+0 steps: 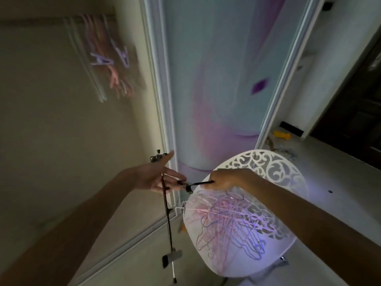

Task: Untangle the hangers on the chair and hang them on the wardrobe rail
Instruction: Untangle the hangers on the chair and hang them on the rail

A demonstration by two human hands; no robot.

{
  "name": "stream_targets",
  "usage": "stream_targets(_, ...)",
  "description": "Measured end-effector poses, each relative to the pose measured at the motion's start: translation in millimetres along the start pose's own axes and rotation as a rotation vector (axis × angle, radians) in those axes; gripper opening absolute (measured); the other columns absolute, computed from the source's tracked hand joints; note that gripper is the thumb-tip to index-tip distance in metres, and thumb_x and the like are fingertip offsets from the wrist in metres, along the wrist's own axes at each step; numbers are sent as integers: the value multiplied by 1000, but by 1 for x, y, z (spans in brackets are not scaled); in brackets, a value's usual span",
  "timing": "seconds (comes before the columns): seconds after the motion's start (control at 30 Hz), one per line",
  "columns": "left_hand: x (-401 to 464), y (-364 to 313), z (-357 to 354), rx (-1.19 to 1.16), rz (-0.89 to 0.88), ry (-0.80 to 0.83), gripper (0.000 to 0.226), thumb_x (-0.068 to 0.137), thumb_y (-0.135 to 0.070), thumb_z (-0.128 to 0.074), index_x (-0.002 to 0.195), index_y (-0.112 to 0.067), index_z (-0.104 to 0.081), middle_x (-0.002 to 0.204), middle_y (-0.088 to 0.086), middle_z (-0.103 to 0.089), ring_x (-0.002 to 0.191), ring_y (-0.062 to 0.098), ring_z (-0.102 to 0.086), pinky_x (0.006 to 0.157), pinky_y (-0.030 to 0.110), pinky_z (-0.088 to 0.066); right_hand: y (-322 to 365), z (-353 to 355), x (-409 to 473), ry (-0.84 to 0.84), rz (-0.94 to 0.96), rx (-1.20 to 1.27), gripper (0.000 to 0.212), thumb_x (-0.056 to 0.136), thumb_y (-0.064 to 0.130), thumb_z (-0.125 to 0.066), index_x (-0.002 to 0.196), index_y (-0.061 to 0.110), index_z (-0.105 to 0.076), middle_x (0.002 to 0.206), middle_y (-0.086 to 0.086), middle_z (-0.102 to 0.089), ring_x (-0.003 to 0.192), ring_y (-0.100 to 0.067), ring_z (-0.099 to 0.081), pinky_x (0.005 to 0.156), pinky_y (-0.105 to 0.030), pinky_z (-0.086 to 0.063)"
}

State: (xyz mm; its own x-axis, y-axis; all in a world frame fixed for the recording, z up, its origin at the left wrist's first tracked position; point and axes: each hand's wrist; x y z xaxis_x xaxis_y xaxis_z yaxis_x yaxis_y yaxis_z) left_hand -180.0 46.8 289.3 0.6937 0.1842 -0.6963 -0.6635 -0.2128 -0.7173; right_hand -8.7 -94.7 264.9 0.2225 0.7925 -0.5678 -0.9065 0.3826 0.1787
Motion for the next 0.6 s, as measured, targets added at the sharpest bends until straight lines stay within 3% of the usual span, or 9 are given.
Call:
stream_targets(0.07,-22,4,3,179,-7,13,58,91,-58,-37,110,-12,-66,86,-3,-72,66,4,-65,60,17,-44,23,14,0,-37,51,-161,55,96,51,-35,89,2,-61,90,-18,-64,75,-28,-56,65,-28,-37)
stream_targets(0.13,-41,11,11,321,-63,43,43,87,-51,-54,106,-14,-64,67,-6,-55,53,3,-43,51,15,-28,50,26,4,-114,123,-350,55,97,50,-32,100,4,-62,99,-14,-66,78,-25,-54,71,-28,-35)
stream_targets(0.2,-53,17,24,388,-118,41,36,84,-49,-59,103,-19,-65,66,-5,-39,54,5,-25,49,17,-16,74,38,10,-234,208,-505,46,96,48,-38,104,10,-64,102,-8,-66,90,-25,-57,76,-31,-34)
stream_targets(0.27,-69,25,45,338,-173,-22,25,90,-38,-57,99,-16,-65,67,-2,-39,49,2,-26,41,13,-15,95,50,17,-371,314,-498,38,89,46,-55,107,14,-63,108,-6,-64,105,-24,-55,86,-33,-37)
stream_targets(0.33,-81,34,69,243,-188,-128,20,91,-30,-58,96,-12,-64,64,-3,-44,41,0,-34,36,12,-17,110,58,17,-473,401,-422,47,83,39,-65,123,16,-56,125,-3,-56,120,-21,-46,103,-33,-33)
stream_targets(0.4,-88,46,90,180,-181,-243,17,91,-27,-58,89,-11,-62,58,-6,-49,36,0,-39,35,12,-16,121,61,13,-635,445,-283,44,87,32,-61,127,19,-52,130,1,-53,122,-18,-45,104,-31,-33)
stream_targets(0.47,-97,60,111,129,-207,-353,23,94,-27,-54,75,-14,-58,49,-9,-49,32,0,-37,34,11,-15,144,59,15,-821,367,-54,23,90,28,-55,111,22,-62,111,3,-63,104,-15,-57,88,-30,-44)
stream_targets(0.5,-102,65,118,105,-238,-379,26,94,-27,-53,71,-15,-57,47,-10,-48,33,0,-35,34,11,-16,155,58,19,-818,281,115,18,90,28,-54,101,21,-67,97,4,-67,89,-15,-61,79,-29,-47)
stream_targets(0.6,-119,83,148,64,-371,-352,29,97,-27,-46,74,-12,-54,49,-9,-44,37,1,-30,35,11,-19,204,56,42,-355,59,750,34,93,32,-51,104,6,-69,77,-1,-70,66,-14,-62,67,-26,-48)
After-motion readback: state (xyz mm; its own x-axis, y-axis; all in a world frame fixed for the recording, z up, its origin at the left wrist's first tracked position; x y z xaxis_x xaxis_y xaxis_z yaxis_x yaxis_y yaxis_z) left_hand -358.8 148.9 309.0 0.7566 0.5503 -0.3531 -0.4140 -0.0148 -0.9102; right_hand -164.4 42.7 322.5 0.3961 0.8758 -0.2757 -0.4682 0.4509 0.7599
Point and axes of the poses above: each hand's wrist, its own x-axis towards the middle knuckle, its own z-axis out of the back of the hand, y = z × x
